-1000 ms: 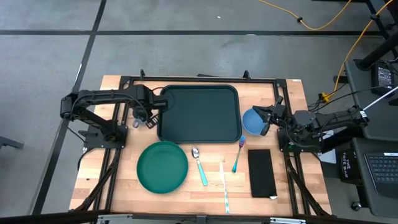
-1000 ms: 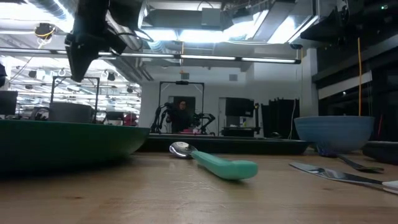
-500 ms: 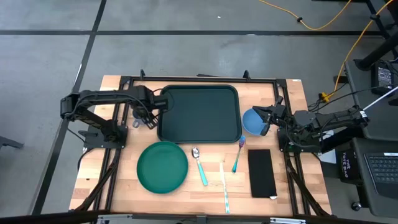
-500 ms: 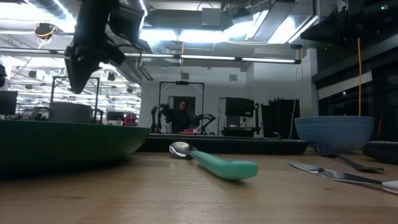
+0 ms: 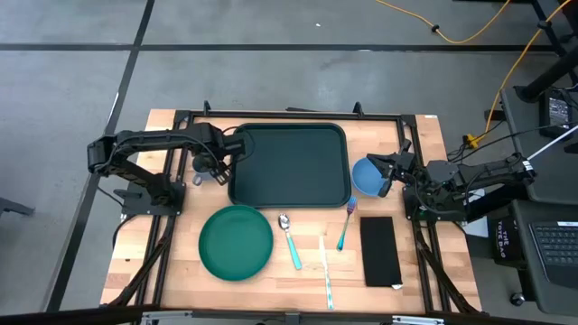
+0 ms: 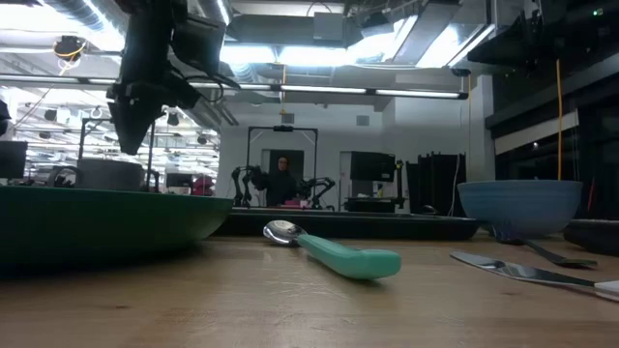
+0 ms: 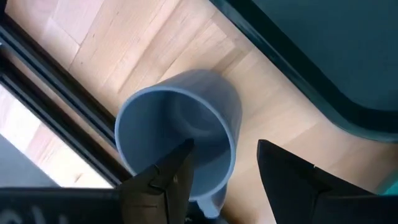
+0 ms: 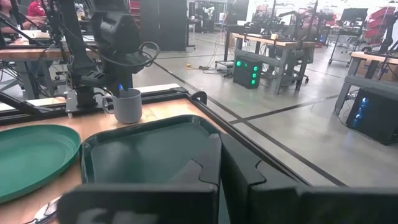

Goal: Set up tray
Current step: Put the light blue mug in the top left of the black serving tray

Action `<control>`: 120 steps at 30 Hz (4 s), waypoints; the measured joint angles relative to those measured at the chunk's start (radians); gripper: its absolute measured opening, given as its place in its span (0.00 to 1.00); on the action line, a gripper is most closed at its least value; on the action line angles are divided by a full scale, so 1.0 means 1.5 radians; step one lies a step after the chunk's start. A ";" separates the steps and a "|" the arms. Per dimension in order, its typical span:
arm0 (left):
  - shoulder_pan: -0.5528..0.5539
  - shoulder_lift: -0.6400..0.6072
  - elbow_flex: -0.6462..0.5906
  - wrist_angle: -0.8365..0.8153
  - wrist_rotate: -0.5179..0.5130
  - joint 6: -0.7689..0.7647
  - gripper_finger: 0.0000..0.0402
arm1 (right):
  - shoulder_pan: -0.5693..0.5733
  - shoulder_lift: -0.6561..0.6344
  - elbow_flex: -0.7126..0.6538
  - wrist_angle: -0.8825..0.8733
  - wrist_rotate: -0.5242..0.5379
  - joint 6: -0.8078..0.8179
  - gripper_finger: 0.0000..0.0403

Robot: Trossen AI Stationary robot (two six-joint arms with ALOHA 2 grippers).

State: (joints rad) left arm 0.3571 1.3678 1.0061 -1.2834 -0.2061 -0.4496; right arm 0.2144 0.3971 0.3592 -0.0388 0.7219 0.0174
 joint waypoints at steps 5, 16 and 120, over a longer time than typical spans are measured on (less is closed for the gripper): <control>0.004 0.001 -0.051 0.040 0.019 0.000 0.42 | 0.000 0.000 0.000 -0.006 0.000 0.000 0.02; 0.003 -0.005 -0.077 0.084 0.035 0.031 0.42 | 0.000 0.000 0.000 -0.006 0.000 0.002 0.02; 0.143 0.284 0.392 0.032 0.169 0.623 0.01 | -0.001 0.013 0.000 -0.028 -0.024 -0.031 0.02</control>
State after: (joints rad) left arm 0.5715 1.7944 1.5943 -1.2357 0.0468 0.4854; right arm 0.2123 0.4171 0.3585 -0.0805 0.6857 -0.0292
